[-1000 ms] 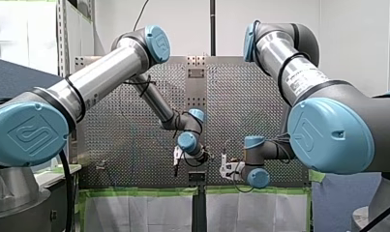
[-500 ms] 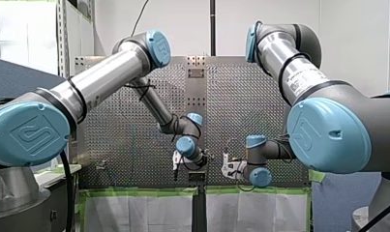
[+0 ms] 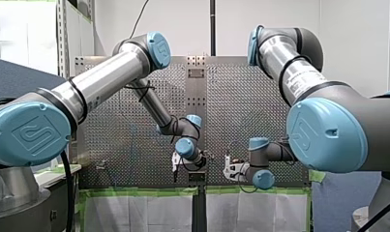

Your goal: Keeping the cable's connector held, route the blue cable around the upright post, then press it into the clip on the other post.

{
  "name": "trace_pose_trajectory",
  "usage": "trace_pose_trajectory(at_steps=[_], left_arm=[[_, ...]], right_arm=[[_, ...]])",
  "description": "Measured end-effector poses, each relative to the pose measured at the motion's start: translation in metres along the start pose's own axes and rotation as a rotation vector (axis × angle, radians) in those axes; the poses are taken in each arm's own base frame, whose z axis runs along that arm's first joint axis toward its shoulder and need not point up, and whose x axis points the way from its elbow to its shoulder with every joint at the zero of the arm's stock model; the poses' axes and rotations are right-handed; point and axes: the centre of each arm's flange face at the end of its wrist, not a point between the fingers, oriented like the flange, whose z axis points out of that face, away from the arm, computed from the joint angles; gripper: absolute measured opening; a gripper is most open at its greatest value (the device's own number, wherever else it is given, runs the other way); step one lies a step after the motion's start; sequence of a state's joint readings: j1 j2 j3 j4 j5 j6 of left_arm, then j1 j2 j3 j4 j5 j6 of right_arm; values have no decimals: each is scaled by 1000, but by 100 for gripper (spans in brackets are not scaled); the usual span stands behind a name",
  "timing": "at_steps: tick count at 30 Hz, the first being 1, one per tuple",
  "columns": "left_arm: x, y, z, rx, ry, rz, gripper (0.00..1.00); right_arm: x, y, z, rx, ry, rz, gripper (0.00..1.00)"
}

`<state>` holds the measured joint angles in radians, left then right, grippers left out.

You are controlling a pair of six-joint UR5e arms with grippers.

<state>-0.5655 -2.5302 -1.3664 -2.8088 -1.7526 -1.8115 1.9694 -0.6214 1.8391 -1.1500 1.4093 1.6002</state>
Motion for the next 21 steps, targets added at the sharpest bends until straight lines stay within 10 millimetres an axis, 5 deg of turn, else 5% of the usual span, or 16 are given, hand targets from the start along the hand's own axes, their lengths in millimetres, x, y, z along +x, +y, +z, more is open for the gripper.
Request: trace_pose_trajectory(at_steps=[21], left_arm=[[-8,1,9,44,-56,-68,0]], right_arm=[[6,22,23,7,3,-5,0]])
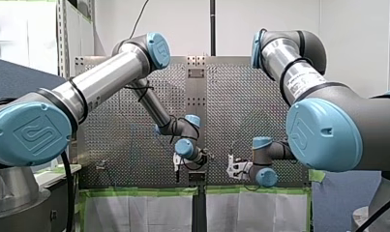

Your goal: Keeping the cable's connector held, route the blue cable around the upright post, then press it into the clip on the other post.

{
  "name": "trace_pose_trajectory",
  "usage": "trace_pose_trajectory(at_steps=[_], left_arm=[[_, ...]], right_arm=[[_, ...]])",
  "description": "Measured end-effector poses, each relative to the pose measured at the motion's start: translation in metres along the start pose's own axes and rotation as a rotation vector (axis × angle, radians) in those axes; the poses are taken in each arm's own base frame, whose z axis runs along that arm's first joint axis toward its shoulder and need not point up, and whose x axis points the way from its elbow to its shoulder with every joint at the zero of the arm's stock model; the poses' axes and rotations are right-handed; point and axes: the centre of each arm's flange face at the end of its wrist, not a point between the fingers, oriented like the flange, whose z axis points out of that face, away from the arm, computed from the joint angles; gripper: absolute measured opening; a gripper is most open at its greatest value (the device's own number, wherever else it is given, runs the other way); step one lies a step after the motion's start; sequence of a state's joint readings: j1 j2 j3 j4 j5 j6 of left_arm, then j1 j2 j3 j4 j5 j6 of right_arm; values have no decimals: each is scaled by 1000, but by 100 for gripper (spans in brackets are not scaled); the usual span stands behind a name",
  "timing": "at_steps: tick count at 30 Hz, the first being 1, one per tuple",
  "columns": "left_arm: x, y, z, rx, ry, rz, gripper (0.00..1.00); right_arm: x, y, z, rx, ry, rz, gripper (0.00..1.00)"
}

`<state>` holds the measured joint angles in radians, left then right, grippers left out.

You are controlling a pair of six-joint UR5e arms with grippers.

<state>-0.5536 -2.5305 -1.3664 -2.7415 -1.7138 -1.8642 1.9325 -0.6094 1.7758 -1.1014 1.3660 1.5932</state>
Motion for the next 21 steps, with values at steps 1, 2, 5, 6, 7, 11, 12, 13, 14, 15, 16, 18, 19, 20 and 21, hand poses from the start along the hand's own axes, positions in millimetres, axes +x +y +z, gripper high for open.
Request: trace_pose_trajectory(at_steps=[1,2,5,6,7,11,12,13,14,15,16,18,19,20,21], left_arm=[[0,0,1,3,-1,-4,0],[-1,1,1,5,-2,-7,0],[-2,3,2,6,-4,-13,0],[-2,5,3,3,-4,-15,0],[-2,6,3,2,-4,-17,0],[-4,9,5,9,-3,-39,0],[-4,10,5,13,-1,-47,0],[-4,10,5,16,-1,-53,0],[-4,11,6,19,0,-59,0],[-5,12,6,23,0,-67,0],[-5,12,7,25,1,-72,0],[-6,14,7,31,2,-82,0],[-6,14,8,34,3,-86,0],[-5,14,8,37,5,-89,0],[-5,15,8,39,6,-93,0]], right_arm=[[1,1,2,0,0,0,0],[1,1,3,0,0,0,0],[3,3,6,-2,2,1,0],[4,4,7,-3,3,1,0],[5,6,9,-5,6,3,0],[8,11,14,-9,10,2,0],[8,12,15,-10,9,1,0],[9,13,17,-11,7,0,0],[10,14,18,-11,6,-1,0],[10,14,19,-12,5,-2,0],[10,15,20,-13,3,-3,0],[10,16,21,-14,2,-3,0],[11,17,22,-15,3,-3,0],[11,18,22,-16,3,-3,0],[11,19,23,-17,4,-3,0]])
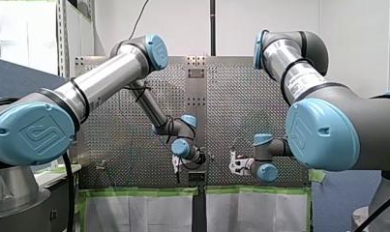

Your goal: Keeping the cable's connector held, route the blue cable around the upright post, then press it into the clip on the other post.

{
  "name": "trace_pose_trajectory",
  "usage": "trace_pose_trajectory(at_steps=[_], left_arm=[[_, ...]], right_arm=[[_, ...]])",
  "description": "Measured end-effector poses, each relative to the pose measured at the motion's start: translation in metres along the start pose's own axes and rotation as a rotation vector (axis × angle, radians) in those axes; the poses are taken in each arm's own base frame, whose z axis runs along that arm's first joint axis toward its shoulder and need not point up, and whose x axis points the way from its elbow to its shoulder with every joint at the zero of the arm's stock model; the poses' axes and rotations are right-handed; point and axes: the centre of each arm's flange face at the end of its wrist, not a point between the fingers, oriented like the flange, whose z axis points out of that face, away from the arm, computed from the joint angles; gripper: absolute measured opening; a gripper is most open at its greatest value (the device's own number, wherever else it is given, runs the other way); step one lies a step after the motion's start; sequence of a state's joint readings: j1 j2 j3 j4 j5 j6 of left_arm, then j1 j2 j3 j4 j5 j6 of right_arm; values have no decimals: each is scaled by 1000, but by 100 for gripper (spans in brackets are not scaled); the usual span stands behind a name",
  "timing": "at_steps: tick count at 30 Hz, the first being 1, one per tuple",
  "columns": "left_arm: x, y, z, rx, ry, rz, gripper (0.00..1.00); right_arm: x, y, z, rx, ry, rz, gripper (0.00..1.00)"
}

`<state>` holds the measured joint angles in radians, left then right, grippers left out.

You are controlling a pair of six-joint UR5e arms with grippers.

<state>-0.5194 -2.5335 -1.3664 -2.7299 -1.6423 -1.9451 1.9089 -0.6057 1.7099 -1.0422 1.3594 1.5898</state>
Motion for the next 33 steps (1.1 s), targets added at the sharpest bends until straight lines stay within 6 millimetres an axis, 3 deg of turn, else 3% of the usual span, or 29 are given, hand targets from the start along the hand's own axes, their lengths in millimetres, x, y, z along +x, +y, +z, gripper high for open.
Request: trace_pose_trajectory(at_steps=[18,33], left_arm=[[-4,8,4,33,3,-65,0],[0,-1,2,45,13,-76,0]], right_arm=[[3,12,9,-16,-18,9,0],[2,13,9,-17,-21,7,0]])
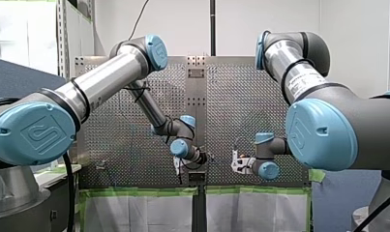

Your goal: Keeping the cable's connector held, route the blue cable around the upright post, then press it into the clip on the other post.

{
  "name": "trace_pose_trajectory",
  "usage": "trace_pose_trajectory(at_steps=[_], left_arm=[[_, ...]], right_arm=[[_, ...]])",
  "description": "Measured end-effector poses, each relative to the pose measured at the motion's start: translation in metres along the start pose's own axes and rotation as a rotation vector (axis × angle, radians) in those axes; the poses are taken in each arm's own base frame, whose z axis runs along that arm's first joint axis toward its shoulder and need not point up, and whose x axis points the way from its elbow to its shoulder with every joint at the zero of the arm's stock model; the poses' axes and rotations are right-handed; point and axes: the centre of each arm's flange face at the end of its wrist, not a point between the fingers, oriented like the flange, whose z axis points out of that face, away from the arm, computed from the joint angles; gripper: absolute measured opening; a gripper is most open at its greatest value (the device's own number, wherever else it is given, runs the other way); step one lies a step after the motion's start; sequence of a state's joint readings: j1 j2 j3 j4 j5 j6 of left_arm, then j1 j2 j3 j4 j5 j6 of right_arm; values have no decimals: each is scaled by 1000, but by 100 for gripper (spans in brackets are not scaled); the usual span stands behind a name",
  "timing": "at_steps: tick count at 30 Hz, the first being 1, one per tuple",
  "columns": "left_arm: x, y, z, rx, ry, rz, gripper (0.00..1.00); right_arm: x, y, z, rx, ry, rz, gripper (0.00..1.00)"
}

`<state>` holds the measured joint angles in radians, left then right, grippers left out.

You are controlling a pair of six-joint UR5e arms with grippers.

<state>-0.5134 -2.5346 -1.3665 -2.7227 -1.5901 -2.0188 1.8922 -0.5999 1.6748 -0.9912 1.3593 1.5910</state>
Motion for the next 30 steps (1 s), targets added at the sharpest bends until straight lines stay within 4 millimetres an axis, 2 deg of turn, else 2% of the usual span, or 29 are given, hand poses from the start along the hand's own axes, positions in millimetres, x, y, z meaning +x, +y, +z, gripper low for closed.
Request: trace_pose_trajectory(at_steps=[5,9,12,21,30], left_arm=[[2,2,0,-11,3,-2,0],[17,14,3,-36,22,7,0],[21,21,4,-42,29,21,0],[17,32,8,-25,36,54,0],[17,30,8,11,48,91,0]], right_arm=[[-1,0,0,0,-1,-1,0],[-1,0,0,0,-2,1,0],[-1,1,0,-1,-1,1,0],[0,5,2,-6,5,3,0],[3,8,8,-9,16,2,0]])
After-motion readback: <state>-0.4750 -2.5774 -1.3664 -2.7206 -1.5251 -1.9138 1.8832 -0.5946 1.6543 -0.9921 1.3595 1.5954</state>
